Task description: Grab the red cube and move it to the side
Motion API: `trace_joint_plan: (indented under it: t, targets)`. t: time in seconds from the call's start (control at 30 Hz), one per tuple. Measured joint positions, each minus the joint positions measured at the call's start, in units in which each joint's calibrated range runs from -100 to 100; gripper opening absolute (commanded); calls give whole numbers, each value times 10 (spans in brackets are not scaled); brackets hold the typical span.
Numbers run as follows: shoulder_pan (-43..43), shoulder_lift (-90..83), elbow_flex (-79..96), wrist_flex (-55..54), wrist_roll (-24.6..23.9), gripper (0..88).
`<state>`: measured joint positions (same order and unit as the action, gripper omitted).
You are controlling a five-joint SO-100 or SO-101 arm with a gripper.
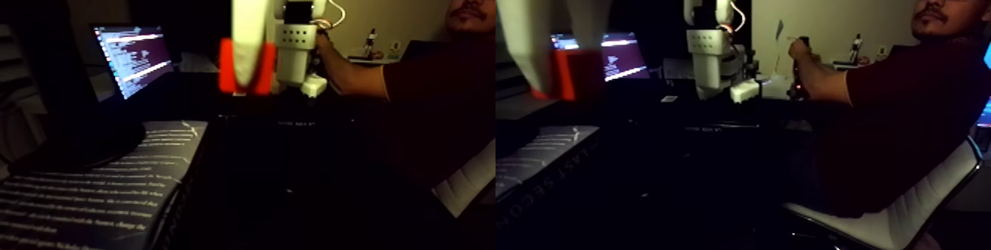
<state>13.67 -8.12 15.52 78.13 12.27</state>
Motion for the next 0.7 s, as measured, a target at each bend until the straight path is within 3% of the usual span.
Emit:
trace_joint_plan:
  t: [0.37,0.7]
  targets:
    - [97,129,-209,62,36,143]
    - [123,210,-222,50,39,143]
